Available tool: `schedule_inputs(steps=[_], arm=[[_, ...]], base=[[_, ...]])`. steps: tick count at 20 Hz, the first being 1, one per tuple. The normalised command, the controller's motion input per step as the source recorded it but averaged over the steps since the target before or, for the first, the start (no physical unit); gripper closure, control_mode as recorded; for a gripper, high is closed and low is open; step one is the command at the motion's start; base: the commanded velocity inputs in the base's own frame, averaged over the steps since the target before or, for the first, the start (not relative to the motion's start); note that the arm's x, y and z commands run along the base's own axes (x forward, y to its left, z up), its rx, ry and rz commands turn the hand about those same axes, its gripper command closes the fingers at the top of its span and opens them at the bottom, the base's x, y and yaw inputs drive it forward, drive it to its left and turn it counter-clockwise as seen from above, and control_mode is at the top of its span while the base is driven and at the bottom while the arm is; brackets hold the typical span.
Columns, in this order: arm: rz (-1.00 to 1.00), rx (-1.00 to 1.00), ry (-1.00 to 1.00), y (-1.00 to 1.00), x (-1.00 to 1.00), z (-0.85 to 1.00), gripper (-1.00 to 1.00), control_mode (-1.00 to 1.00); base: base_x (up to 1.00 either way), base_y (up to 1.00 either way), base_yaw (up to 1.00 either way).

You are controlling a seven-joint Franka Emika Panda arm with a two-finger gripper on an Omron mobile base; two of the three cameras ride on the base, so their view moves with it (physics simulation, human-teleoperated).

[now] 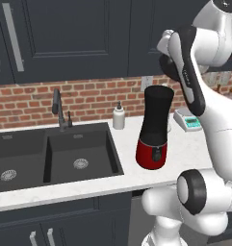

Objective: Close the lid blender by securely placing the lid on top.

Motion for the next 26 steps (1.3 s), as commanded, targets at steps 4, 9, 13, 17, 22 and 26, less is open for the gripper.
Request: schedule_inputs(steps=[4, 9, 13, 17, 22, 26], arm=[[0.00, -0.08, 0.12, 0.00, 0.04, -0.32, 1.00, -1.00], [0.00, -0.11, 0.13, 0.01, 0.09, -0.35, 1.00, -1.00], [0.00, -0.04, 0.12, 0.08, 0.19, -0.15, 1.00, -1.00], [0.00, -0.06, 0.12, 0.28, 0.28, -0.20, 1.00, -1.00], [0.00, -0.04, 0.09, 0.23, 0.33, -0.21, 1.00, -1.00], [0.00, -0.04, 0.07, 0.12, 0.33, -0.27, 1.00, -1.00]], base=[[0.00, 0.00, 0.00], [0.00, 0.00, 0.00], [0.00, 0.00, 0.00], [0.00, 0.00, 0.00], [0.00, 0.00, 0.00], [0.00, 0.00, 0.00]])
